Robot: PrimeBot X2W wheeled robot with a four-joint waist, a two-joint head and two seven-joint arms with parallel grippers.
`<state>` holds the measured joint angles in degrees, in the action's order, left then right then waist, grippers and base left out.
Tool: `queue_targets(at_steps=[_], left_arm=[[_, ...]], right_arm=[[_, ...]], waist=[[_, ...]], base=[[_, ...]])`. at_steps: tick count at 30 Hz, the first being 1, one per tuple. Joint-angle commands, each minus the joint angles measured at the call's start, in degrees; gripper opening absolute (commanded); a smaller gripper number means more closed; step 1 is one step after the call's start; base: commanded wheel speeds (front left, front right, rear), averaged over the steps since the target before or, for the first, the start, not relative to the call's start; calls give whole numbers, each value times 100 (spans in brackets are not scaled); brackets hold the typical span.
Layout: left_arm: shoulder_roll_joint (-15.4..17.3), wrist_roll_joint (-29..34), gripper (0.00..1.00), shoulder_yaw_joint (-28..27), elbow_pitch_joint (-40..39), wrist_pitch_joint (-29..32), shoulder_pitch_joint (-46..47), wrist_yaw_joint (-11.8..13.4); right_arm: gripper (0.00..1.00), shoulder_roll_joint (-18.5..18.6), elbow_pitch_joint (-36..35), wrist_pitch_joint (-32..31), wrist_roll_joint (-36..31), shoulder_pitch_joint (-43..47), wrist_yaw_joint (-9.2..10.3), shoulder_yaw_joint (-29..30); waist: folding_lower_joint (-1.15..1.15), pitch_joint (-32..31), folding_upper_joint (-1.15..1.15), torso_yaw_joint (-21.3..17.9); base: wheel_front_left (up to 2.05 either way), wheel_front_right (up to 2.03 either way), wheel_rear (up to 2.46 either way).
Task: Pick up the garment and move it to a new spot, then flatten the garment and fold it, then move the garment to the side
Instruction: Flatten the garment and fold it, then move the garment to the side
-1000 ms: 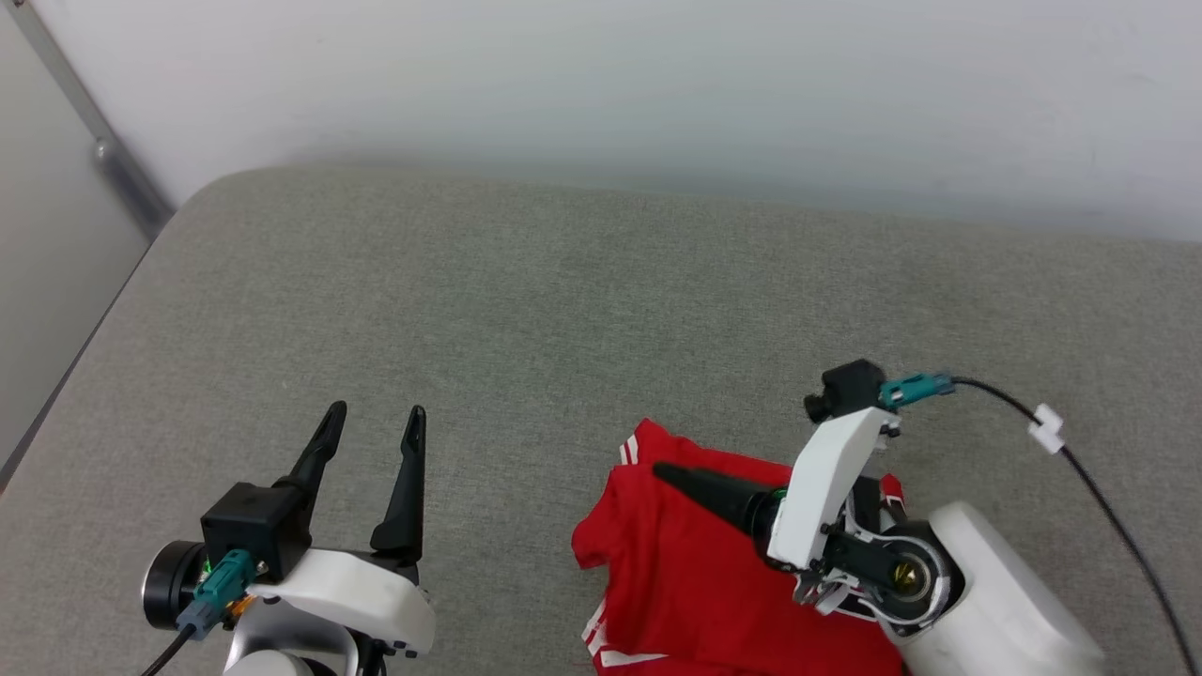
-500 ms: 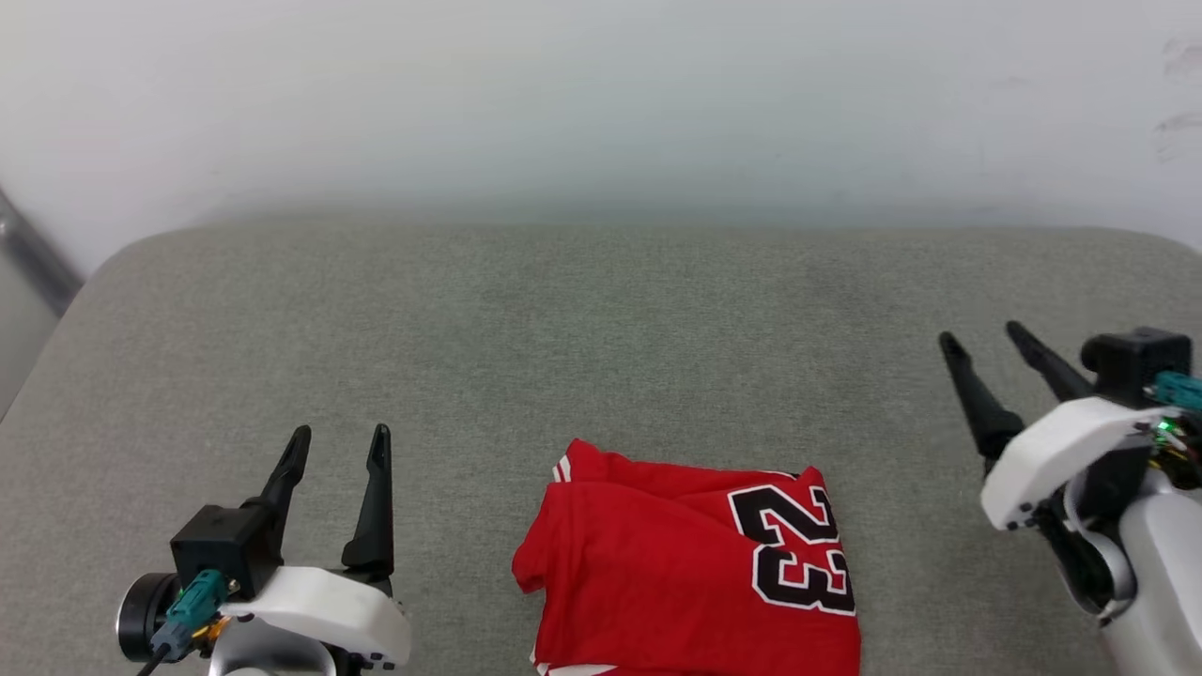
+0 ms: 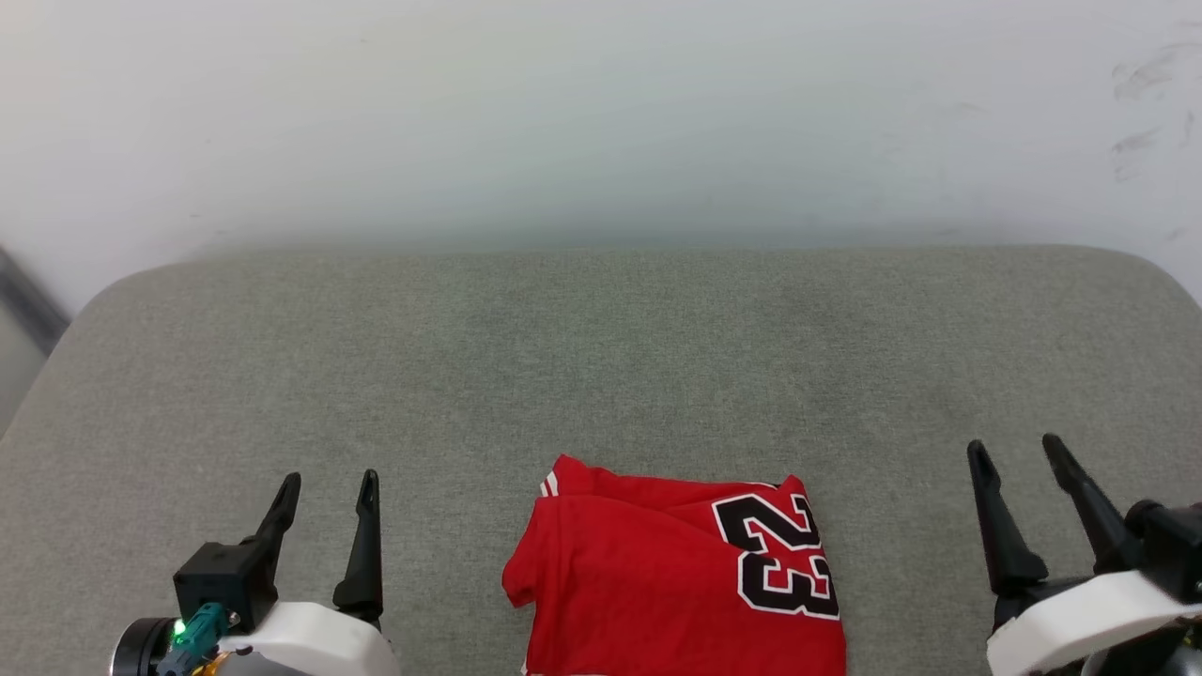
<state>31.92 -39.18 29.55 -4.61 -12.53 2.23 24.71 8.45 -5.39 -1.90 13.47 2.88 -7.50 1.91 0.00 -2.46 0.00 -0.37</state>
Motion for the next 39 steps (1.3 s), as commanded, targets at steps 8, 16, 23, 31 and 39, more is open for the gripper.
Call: queue_targets(at_steps=[8,16,23,31,39], left_arm=[[22,-54,100,32,89,-3,-206,29],[-18,-80,100,13,160,-34,-130,14],[-33,-83,100,-57,161,-82,-61,10],[-70,-18,100,-158,50,-160,-6,20],[-97,72,100,-89,-66,-146,189,-41]], right_arm=[[100,-271,-503,-242,-127,639,2,-11],[100,-326,-597,-400,-111,680,2,65],[100,-388,-385,-912,319,605,2,376],[100,95,826,-2358,1441,-21,1,1283],[100,-45,2447,-4143,2687,-731,0,1058]], waist=[[0,-96,0,-17],[0,-109,0,-52],[0,-75,0,-46],[0,6,0,91],[0,180,0,464]], base=[[0,0,0],[0,0,0],[0,0,0],[0,0,0],[0,0,0]])
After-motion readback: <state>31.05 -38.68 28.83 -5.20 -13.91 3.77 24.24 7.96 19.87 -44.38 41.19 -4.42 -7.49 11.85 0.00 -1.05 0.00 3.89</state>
